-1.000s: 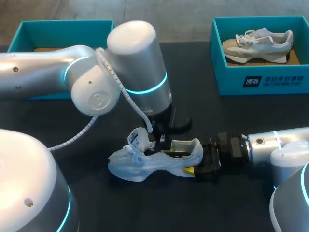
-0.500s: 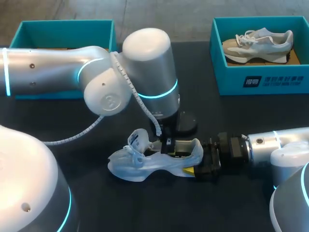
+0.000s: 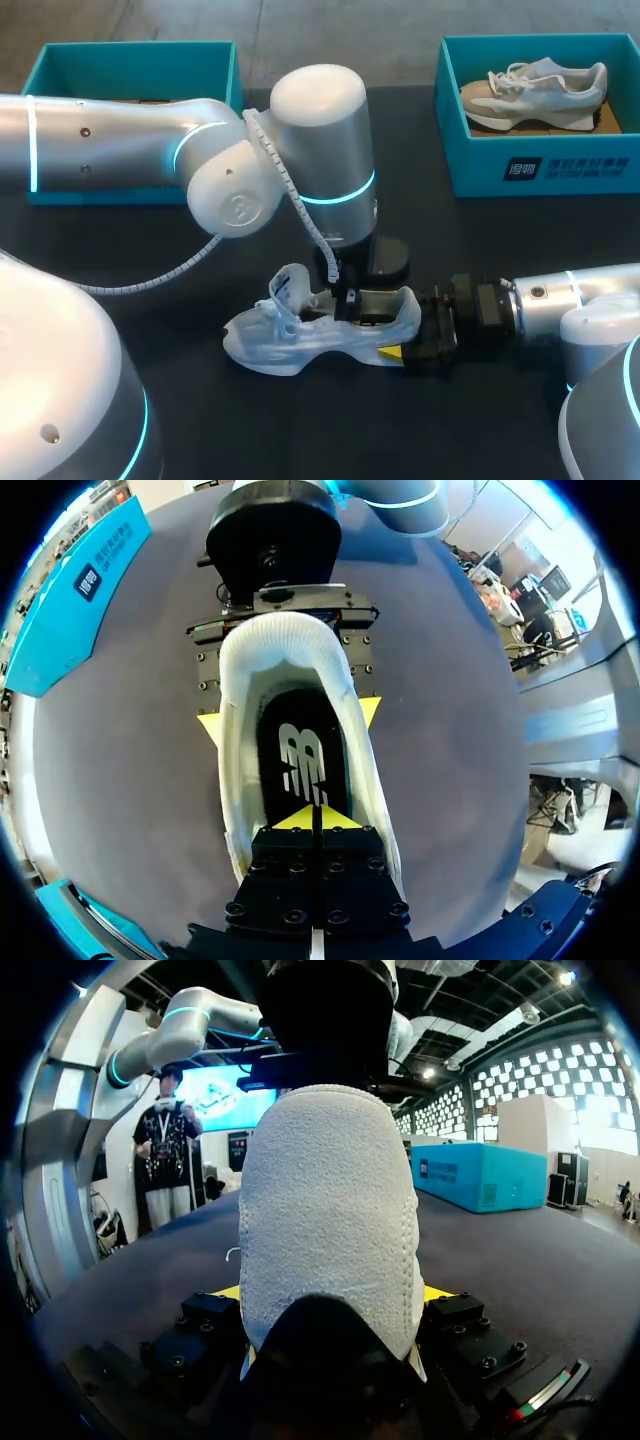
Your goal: Take the shoe out of the shoebox, open the shoe tongue, remove and reinsert the insole, then place the shoe into the shoebox
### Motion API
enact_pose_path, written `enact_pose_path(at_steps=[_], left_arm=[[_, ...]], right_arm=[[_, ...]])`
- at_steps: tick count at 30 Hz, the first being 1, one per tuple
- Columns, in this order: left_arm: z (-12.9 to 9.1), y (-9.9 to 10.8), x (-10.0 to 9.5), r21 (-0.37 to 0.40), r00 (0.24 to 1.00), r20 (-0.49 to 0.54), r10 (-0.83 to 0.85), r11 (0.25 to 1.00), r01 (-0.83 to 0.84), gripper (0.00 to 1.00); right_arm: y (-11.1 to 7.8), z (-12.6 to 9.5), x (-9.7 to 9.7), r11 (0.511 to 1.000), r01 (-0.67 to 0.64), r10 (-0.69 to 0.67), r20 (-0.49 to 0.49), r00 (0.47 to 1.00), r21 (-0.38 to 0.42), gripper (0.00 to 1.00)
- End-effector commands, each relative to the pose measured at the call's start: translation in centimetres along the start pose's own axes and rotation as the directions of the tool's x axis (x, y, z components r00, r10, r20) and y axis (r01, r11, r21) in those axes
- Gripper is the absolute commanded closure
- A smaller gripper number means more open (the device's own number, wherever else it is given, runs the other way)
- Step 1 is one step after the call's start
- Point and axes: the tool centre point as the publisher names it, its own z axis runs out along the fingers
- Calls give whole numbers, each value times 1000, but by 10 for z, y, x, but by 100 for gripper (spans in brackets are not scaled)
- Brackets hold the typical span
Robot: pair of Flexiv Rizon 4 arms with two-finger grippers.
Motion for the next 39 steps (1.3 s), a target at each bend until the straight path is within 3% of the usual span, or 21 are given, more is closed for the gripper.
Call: enact_pose_path(at_steps=[1,13,29,30,34,39], left_arm=[[4,3,4,-8,1000,8,4,1000,-4,100],[11,22,16,-29,998,-69,-2,1000,0,100],[17,27,34,-57,990,-143,1,998,-9,100],[18,27,35,-58,989,-147,0,998,-8,93],[22,26,36,-58,990,-139,-8,998,0,89],[23,26,35,-33,994,-111,-24,999,21,73]], right_arm=[[1,0,1,1000,0,0,3,1000,2,100],[1,0,1,1000,0,0,3,1000,2,100],[1,0,1,1000,0,0,3,1000,2,100],[1,0,1,1000,0,0,3,1000,2,100],[1,0,1,1000,0,0,3,1000,2,100],[1,0,1,1000,0,0,3,1000,2,100]])
